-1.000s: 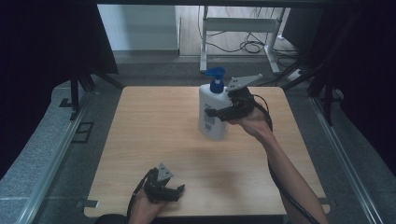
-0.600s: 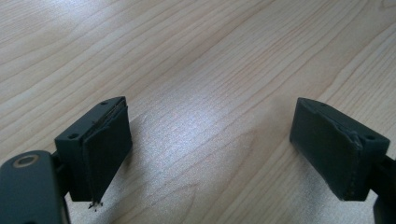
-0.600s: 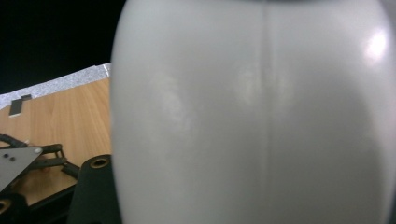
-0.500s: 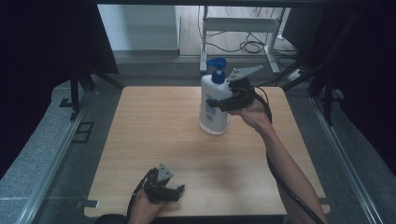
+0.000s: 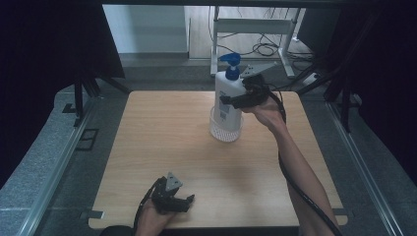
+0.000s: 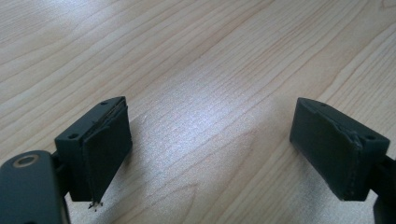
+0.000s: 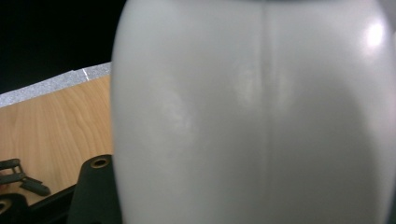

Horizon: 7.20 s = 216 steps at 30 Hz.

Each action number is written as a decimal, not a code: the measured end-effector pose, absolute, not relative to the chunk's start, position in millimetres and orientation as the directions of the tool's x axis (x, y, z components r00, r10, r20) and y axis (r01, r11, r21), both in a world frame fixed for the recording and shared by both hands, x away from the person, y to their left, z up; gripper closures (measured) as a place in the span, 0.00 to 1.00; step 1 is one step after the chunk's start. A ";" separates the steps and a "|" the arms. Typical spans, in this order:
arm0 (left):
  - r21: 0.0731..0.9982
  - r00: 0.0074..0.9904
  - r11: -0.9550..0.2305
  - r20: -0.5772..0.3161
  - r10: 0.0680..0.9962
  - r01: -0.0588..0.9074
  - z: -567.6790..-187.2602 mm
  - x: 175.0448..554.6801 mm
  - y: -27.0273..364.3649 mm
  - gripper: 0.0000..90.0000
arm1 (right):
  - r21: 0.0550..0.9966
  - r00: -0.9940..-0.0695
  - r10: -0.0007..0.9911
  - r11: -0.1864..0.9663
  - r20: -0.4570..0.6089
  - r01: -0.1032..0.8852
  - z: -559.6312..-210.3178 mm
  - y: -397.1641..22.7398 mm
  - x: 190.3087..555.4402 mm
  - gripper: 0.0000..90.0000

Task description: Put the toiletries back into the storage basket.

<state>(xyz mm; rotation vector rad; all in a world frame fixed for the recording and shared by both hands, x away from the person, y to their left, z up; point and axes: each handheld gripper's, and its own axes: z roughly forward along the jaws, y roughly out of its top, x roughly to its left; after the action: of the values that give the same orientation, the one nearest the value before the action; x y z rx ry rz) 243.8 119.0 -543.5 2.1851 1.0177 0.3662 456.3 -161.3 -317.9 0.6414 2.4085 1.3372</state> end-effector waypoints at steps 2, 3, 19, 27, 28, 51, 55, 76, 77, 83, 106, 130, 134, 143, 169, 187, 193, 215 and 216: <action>0.690 0.653 -0.456 -0.032 0.757 0.562 -543.5 243.8 119.1 0.13 | 0.855 -0.850 0.524 0.464 -0.055 0.231 -318.4 -161.6 459.6 0.41; 0.690 0.653 -0.456 -0.032 0.757 0.562 -543.6 243.8 119.1 0.13 | 0.855 -0.850 0.524 0.464 -0.055 0.231 -318.8 -161.9 461.3 0.41; 0.689 0.654 -0.459 -0.029 0.756 0.561 -543.4 243.9 119.3 0.13 | 0.848 -0.832 0.551 0.472 -0.071 0.240 -332.3 -162.1 481.6 0.41; 0.689 0.654 -0.459 -0.028 0.756 0.560 -543.5 243.8 119.2 0.13 | 0.848 -0.824 0.562 0.470 -0.073 0.245 -344.7 -160.1 488.2 0.41; 0.690 0.654 -0.459 -0.029 0.756 0.560 -543.5 243.8 119.2 0.13 | 0.848 -0.823 0.563 0.470 -0.074 0.246 -346.8 -159.7 489.3 0.41; 0.688 0.654 -0.459 -0.030 0.756 0.562 -543.5 243.7 119.2 0.13 | 0.821 -0.823 0.564 0.504 -0.075 0.270 -390.4 -151.0 498.2 0.41; 0.688 0.653 -0.459 -0.029 0.757 0.563 -543.4 243.6 119.1 0.13 | 0.815 -0.823 0.563 0.511 -0.077 0.273 -396.5 -149.5 498.6 0.41; 0.687 0.653 -0.459 -0.030 0.757 0.564 -543.4 243.6 119.1 0.13 | 0.792 -0.819 0.570 0.530 -0.066 0.305 -425.6 -144.9 503.0 0.41; 0.687 0.653 -0.459 -0.030 0.757 0.564 -543.4 243.6 119.0 0.13 | 0.796 -0.819 0.570 0.524 -0.064 0.302 -426.7 -145.8 503.3 0.41; 0.688 0.652 -0.457 -0.031 0.758 0.565 -543.4 243.5 118.8 0.13 | 0.805 -0.816 0.577 0.496 -0.025 0.326 -430.0 -153.1 505.5 0.40; 0.688 0.651 -0.457 -0.031 0.758 0.564 -543.5 243.4 118.5 0.13 | 0.831 -0.797 0.604 0.452 -0.017 0.325 -411.5 -159.5 497.0 0.14; 0.688 0.651 -0.456 -0.031 0.759 0.565 -543.4 243.2 118.2 0.13 | 0.838 -0.794 0.607 0.454 -0.043 0.302 -396.0 -171.9 468.0 0.00; 0.688 0.651 -0.457 -0.030 0.759 0.564 -543.4 243.2 118.2 0.13 | 0.836 -0.799 0.599 0.465 -0.054 0.292 -393.5 -172.4 463.4 0.00; 0.688 0.650 -0.456 -0.031 0.759 0.565 -543.4 243.2 118.1 0.13 | 0.835 -0.798 0.600 0.464 -0.050 0.297 -391.8 -178.0 454.8 0.00; 0.688 0.650 -0.457 -0.028 0.760 0.564 -543.3 243.0 117.7 0.13 | 0.806 -0.796 0.604 0.491 -0.043 0.329 -400.0 -200.5 422.2 0.00; 0.688 0.647 -0.454 -0.030 0.762 0.566 -543.3 242.7 117.2 0.13 | 0.825 -0.796 0.606 0.458 -0.016 0.332 -409.8 -216.1 395.3 0.00; 0.688 0.646 -0.454 -0.029 0.763 0.567 -543.3 242.6 117.2 0.13 | 0.824 -0.801 0.598 0.466 -0.026 0.322 -410.2 -221.5 384.5 0.00; 0.688 0.646 -0.454 -0.028 0.763 0.566 -543.3 242.5 117.1 0.13 | 0.816 -0.797 0.603 0.473 -0.025 0.332 -442.5 -250.6 339.0 0.00; 0.688 0.645 -0.452 -0.030 0.764 0.567 -543.3 242.4 117.0 0.13 | 0.816 -0.796 0.604 0.472 -0.024 0.334 -445.7 -252.3 336.1 0.00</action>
<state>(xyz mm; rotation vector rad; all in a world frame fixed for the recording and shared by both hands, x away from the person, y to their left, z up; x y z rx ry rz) 242.4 117.0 -543.3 2.1841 1.0303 0.3737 336.1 -252.3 -445.7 0.7958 2.4146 1.2360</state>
